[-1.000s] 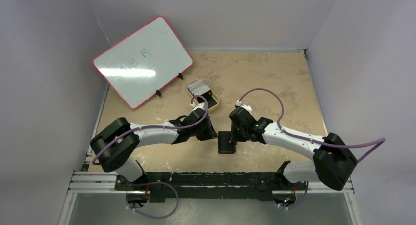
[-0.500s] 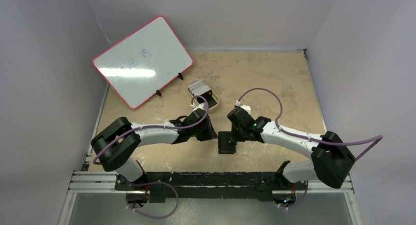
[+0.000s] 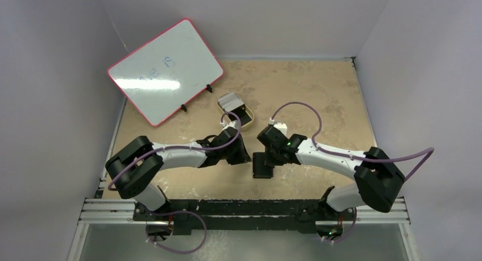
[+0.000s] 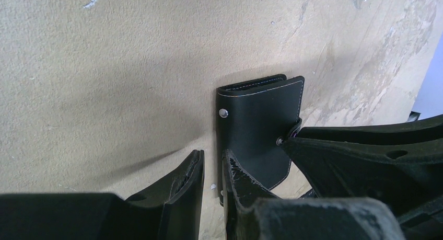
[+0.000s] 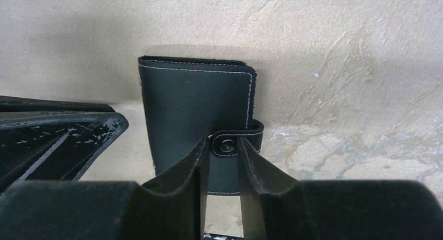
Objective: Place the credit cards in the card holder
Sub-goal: Close the card holder at the center of the board.
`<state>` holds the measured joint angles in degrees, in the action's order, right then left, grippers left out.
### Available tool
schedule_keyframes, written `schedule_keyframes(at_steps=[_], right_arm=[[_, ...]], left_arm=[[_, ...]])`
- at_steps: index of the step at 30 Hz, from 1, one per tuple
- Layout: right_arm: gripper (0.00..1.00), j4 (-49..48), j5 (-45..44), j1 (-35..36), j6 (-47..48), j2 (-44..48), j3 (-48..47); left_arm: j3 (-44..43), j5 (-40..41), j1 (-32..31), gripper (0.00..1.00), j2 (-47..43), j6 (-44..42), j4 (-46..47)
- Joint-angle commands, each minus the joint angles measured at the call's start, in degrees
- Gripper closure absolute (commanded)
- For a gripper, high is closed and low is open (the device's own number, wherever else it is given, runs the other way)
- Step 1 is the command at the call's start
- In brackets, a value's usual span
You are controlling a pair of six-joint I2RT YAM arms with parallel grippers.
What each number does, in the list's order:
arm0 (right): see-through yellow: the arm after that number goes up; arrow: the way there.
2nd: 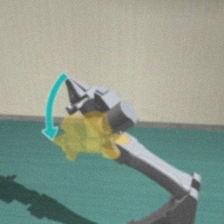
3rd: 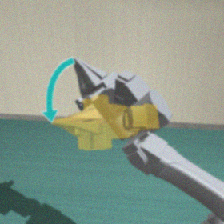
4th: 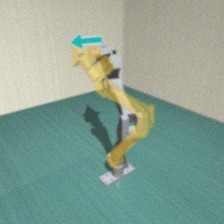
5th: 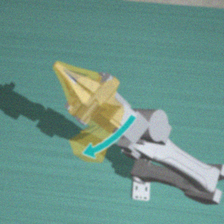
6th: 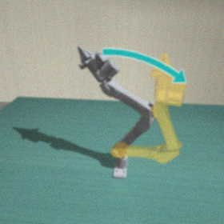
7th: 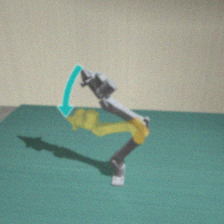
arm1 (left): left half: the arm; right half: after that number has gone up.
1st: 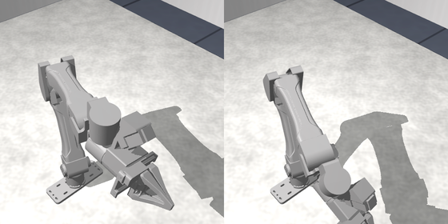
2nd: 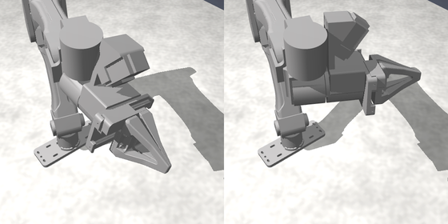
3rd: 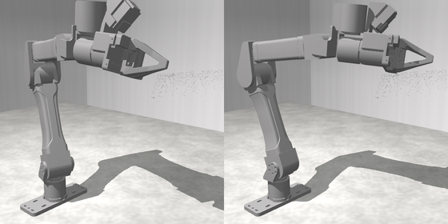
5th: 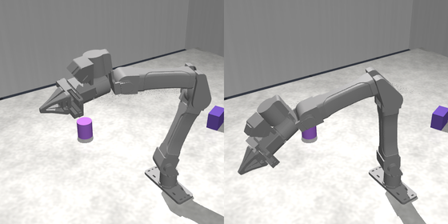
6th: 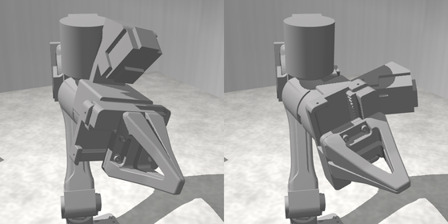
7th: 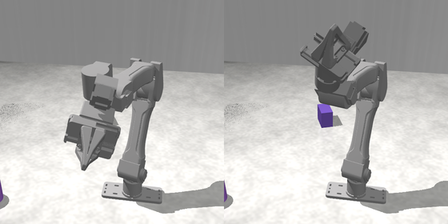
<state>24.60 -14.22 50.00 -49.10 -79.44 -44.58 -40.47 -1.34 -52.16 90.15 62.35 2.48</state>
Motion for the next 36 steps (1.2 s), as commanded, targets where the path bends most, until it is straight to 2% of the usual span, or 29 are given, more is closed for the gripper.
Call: schedule_keyframes(at_steps=[1, 6, 12, 18, 19, 22, 27, 36], right_arm=[[0.73, 3.43, -3.78, 0.45, -1.66, -0.47, -2.60], [0.77, 4.27, -4.56, 0.86, -1.88, -0.80, -3.17], [0.91, 4.67, -4.83, 1.14, -2.01, -0.64, -3.41], [0.97, 5.17, -4.92, 1.24, -2.15, -0.50, -3.48], [0.95, 5.38, -5.12, 1.26, -2.21, -0.54, -3.62], [0.80, 6.25, -5.60, 1.90, -2.76, -0.63, -4.35], [0.69, 8.51, -7.62, 3.13, -3.94, -1.58, -6.16], [0.68, 8.91, -8.81, 3.46, -4.31, -4.60, -7.23]], left_arm=[[0.24, -0.35, -0.13, 0.81, -0.30, -0.57, 2.44], [0.30, -0.39, -0.13, 0.81, -0.26, -0.62, 2.42], [0.21, -0.41, -0.13, 0.82, -0.18, -0.64, 2.41], [0.26, -0.48, -0.13, 0.82, 0.06, -0.67, 2.58], [0.34, -0.50, -0.13, 0.82, 0.04, -0.65, 2.60], [0.32, -0.35, -0.12, 0.82, 0.11, -0.65, 2.58], [0.30, -0.48, -0.13, 0.82, 0.35, -0.56, 2.75], [0.45, -0.66, -0.13, 0.82, 0.29, -0.64, 2.76]])
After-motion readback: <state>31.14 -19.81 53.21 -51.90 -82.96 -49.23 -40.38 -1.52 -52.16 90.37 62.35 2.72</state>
